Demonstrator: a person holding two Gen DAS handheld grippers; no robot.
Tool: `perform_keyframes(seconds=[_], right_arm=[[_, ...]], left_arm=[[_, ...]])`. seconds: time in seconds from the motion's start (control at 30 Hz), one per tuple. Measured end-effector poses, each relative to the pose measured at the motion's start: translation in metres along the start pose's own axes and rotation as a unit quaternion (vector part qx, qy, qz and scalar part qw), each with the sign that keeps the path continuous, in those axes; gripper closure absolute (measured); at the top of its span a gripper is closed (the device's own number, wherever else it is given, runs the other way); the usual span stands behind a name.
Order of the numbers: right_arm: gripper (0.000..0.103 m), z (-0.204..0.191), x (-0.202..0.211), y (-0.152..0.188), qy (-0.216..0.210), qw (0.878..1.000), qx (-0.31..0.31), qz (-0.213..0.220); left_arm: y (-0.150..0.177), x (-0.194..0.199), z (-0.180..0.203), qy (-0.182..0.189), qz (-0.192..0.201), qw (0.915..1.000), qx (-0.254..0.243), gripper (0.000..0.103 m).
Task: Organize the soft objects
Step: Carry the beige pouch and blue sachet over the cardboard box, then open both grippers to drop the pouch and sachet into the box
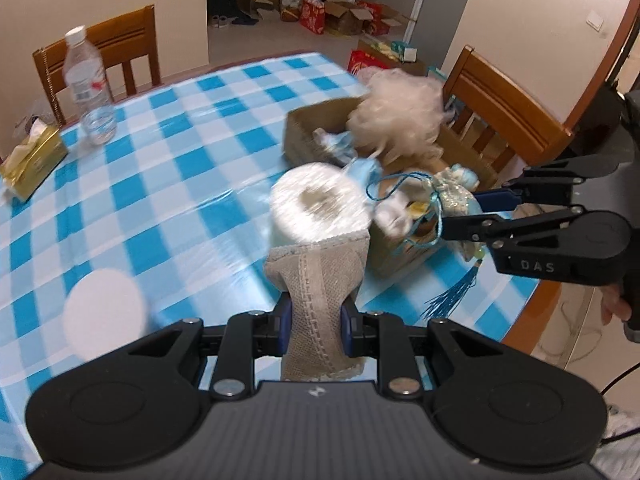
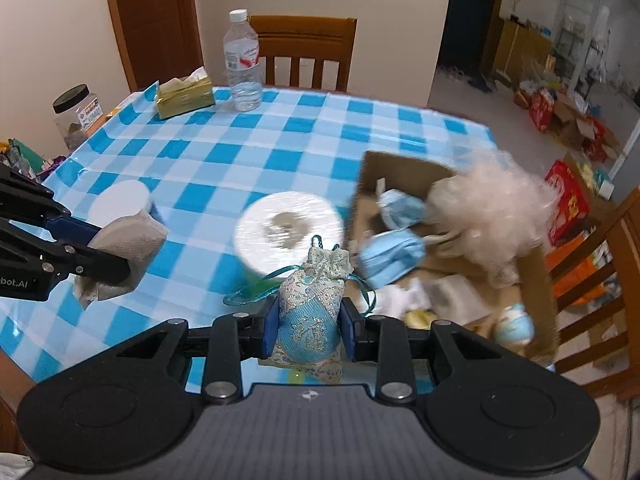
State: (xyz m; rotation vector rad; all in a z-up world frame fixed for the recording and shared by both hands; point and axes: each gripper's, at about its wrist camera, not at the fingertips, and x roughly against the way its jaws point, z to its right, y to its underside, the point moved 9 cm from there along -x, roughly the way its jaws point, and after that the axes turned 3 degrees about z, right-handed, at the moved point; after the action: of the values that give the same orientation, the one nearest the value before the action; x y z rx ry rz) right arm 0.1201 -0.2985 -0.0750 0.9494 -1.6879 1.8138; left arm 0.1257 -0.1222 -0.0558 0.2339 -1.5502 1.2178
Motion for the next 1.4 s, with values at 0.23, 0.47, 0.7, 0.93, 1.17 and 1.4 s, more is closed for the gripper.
perform_keyframes(seconds=[0.23, 0.47, 0.7, 0.93, 1.17, 1.4], right_arm=[[0.067, 0.063, 0.005, -0.004, 0.003, 1.000, 0.017, 0.015], [0.067, 0.118, 0.005, -0.007, 0.013, 0.999, 0.020, 0.026], [0.067, 0.142, -0.001, -0.008, 0.007, 0.999, 0.022, 0.031], [0.067, 0.145, -0.017, -0.011, -0.012, 0.999, 0.032, 0.026], [0.067, 0.135, -0.034, -0.027, -0.030, 0.998, 0.047, 0.030], [0.066, 0.133, -0.046, -0.042, -0.034, 0.997, 0.058, 0.040]], left_arm=[[-0.041, -0.025, 0.062, 0.010, 0.028, 0.9994, 0.015, 0.081], [-0.088, -0.066, 0.110, 0.027, 0.054, 0.9977, 0.033, 0.081], [-0.114, -0.121, 0.119, 0.002, 0.063, 0.9954, 0.073, 0.050], [-0.106, -0.127, 0.106, -0.077, 0.092, 0.9902, 0.073, 0.005], [-0.093, -0.094, 0.107, -0.138, 0.136, 0.9808, 0.022, 0.001], [-0.078, -0.075, 0.102, -0.168, 0.153, 0.9729, 0.042, 0.001]])
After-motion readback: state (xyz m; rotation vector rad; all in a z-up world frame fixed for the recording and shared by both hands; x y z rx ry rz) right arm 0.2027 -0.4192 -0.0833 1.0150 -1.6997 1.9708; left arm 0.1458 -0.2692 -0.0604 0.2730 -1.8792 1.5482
